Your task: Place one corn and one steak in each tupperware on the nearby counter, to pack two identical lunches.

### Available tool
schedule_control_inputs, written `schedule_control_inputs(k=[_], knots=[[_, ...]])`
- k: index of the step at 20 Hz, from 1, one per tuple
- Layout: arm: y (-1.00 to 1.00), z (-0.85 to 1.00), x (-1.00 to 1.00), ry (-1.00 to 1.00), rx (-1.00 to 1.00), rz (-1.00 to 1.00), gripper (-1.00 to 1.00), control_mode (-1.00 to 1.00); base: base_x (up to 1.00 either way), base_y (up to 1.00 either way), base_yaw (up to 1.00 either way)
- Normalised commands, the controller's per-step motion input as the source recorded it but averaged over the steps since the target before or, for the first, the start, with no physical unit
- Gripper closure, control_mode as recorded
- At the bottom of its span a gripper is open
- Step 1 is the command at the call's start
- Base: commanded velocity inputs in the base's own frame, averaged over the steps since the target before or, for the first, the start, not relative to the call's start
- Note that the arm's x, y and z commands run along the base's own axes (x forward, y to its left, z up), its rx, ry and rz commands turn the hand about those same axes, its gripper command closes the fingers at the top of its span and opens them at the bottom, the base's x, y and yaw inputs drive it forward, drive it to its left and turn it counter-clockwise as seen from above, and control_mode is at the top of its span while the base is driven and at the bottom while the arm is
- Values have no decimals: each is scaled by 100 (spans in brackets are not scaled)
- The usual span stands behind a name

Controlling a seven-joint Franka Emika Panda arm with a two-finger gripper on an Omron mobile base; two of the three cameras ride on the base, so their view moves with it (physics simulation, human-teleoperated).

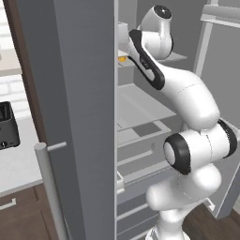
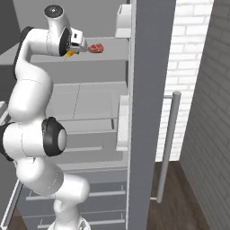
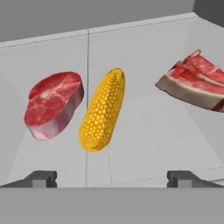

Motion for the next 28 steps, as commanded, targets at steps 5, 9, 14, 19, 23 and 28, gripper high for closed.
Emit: schedule_control_inputs(k=[5,9,14,19,23,28], knots=[[15,-34,36,0,-3,6,-100,-100,0,0,0],[17,-12,39,0,-1,5,-100,-100,0,0,0],[3,-8,43,-1,0,6,-100,-100,0,0,0],[0,-29,9,0,-5,9,100,-100,0,0,0],[1,-43,-19,0,-8,10,100,-100,0,0,0],[0,-5,0,-1,0,2,100,-100,0,0,0]])
